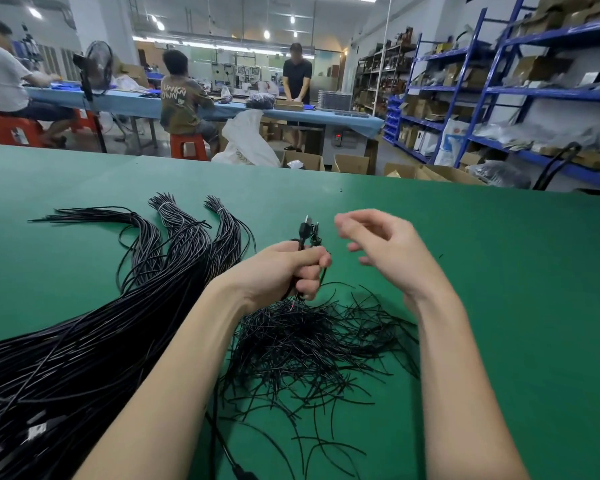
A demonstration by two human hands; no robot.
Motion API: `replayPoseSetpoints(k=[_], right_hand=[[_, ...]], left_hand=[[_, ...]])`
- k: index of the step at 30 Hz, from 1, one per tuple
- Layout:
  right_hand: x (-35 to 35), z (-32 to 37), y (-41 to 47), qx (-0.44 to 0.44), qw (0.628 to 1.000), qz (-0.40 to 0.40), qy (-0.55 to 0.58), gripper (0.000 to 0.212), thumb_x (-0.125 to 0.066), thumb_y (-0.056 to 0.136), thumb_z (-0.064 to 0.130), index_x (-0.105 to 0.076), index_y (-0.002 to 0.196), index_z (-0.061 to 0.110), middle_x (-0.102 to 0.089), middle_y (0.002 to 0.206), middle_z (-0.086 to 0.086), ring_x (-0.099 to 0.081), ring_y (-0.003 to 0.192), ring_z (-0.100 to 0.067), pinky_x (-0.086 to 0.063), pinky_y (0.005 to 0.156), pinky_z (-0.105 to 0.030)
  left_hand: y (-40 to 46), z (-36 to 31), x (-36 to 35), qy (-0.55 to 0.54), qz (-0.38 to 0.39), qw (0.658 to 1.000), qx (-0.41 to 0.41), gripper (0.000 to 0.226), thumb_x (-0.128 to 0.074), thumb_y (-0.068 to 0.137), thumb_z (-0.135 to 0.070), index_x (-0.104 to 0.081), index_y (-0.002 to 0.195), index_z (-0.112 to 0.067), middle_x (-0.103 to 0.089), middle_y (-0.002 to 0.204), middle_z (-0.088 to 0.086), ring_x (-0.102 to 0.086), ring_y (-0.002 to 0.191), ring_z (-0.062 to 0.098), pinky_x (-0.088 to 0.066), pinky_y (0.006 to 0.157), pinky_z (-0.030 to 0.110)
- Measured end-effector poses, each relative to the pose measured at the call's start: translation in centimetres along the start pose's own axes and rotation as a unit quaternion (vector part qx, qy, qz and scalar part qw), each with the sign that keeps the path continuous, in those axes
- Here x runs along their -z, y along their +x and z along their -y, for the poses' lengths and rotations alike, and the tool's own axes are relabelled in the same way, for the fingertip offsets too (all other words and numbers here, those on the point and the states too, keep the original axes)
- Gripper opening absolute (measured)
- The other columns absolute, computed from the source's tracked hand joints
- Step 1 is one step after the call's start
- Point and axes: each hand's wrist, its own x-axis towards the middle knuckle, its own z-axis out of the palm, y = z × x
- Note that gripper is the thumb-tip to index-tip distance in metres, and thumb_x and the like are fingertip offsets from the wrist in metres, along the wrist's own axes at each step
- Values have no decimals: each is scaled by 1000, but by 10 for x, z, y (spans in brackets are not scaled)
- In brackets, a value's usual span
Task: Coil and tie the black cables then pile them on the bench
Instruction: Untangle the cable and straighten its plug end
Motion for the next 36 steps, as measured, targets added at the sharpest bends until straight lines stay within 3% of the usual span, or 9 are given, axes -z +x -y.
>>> replayPoseSetpoints(k=[3, 7, 11, 18, 23, 26, 28, 31, 36], right_hand=[[-19, -10, -4, -37, 986, 144, 79, 18, -72, 93, 35, -76, 106, 24, -77, 92, 13, -69, 83, -1, -61, 85, -32], [-22, -14, -1, -5, 985, 150, 89, 9, -74, 94, 25, -78, 87, 29, -73, 78, 11, -64, 66, -1, -58, 76, -25], [-21, -16, -1, -1, 974, 195, 120, 9, -69, 97, 23, -77, 99, 24, -78, 105, 0, -71, 96, -13, -58, 94, -34], [-20, -16, 2, 15, 992, 91, 83, 19, -75, 93, 30, -75, 77, 20, -66, 71, 0, -55, 62, -8, -50, 63, -23], [-28, -20, 6, 18, 999, 38, 10, 26, -73, 93, 39, -75, 81, 16, -75, 74, -5, -62, 75, -13, -54, 86, -44], [-27, -21, 7, 27, 1000, 7, -7, 18, -76, 90, 39, -79, 88, 22, -78, 77, 5, -68, 77, -4, -52, 79, -31], [-18, -21, 6, 33, 998, 44, -17, 6, -75, 92, 30, -80, 89, 31, -79, 84, 12, -72, 83, 0, -52, 80, -22], [-4, -23, 4, 24, 997, 77, -21, 19, -77, 91, 17, -80, 92, 36, -80, 87, 11, -73, 80, -1, -54, 68, -17], [-12, -20, 5, -18, 1000, 24, 0, 11, -79, 87, 9, -81, 94, 17, -80, 81, -1, -72, 68, -17, -63, 71, -32]], left_hand=[[-3, 3, -4, -4, 78, 997, -7, 31, -40, 108, -19, -52, 80, -15, -23, 57, -9, -29, 51, 10, -40, 58, 22], [-5, 4, -3, 5, 103, 995, 0, 30, -41, 107, -18, -52, 80, -14, -20, 58, -7, -30, 53, 11, -42, 61, 24], [-6, 5, -1, -15, 131, 991, 3, 25, -45, 103, -20, -53, 80, -15, -19, 59, -7, -32, 52, 11, -42, 61, 24], [-7, 4, 5, -17, 86, 996, -1, 27, -42, 105, -24, -51, 81, -15, -21, 63, -6, -37, 59, 12, -45, 67, 24], [2, 9, 1, 17, 7, 1000, -5, 31, -40, 108, -23, -50, 81, -12, -44, 69, -2, -50, 74, 15, -47, 73, 24], [5, 9, 2, 60, -48, 997, -19, 32, -42, 108, -25, -59, 95, -1, -69, 103, 5, -64, 103, 15, -57, 91, 31], [5, 11, 6, 21, -67, 998, -9, 33, -44, 108, -26, -58, 110, 4, -69, 126, 9, -65, 119, 23, -54, 100, 52], [3, 10, 3, -49, -54, 997, -1, 27, -43, 108, -23, -58, 106, -2, -63, 131, 25, -66, 115, 42, -50, 95, 67], [3, 10, -1, -82, -29, 996, 22, 26, -40, 109, -26, -56, 113, -6, -67, 119, 30, -69, 105, 45, -60, 79, 56]])
